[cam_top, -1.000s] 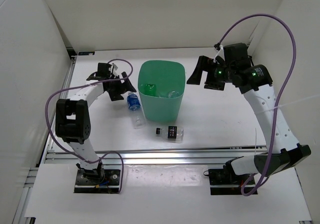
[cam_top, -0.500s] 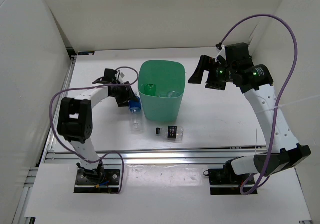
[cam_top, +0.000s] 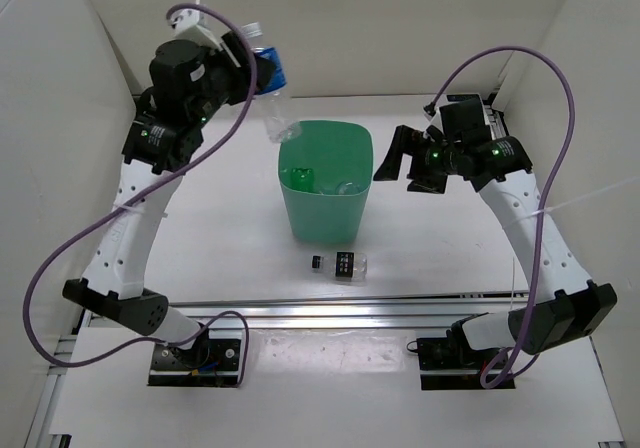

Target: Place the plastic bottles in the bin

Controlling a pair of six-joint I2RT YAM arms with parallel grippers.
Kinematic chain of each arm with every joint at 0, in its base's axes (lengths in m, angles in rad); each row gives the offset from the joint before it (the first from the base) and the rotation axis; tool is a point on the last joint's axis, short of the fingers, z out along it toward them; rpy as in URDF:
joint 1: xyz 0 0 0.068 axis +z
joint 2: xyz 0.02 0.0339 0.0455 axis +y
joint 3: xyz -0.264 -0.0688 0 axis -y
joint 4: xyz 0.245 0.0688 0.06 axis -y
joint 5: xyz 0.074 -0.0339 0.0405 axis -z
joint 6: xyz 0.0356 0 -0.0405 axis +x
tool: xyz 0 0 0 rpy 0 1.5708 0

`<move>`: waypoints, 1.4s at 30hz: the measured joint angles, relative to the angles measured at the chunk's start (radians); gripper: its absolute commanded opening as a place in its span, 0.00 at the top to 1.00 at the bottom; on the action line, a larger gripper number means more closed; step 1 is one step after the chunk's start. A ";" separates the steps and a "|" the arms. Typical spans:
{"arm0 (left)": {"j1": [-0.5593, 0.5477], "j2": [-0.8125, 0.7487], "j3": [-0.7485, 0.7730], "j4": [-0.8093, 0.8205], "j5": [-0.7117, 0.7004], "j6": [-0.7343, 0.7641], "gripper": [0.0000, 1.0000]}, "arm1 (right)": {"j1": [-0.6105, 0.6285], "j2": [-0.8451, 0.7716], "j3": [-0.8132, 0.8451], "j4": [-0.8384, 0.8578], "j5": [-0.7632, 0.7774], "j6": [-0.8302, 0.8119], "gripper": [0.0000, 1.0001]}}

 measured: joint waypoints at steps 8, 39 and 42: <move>-0.229 0.216 0.101 -0.022 -0.060 0.048 0.41 | -0.007 -0.011 -0.019 0.020 0.002 0.006 0.00; 0.137 -0.319 -0.584 -0.280 -0.334 -0.153 0.01 | 0.914 0.109 -0.494 0.312 0.597 -0.574 0.11; 0.141 -0.326 -0.584 -0.283 -0.312 -0.156 0.01 | 0.903 0.122 -0.566 0.367 0.619 -0.601 0.11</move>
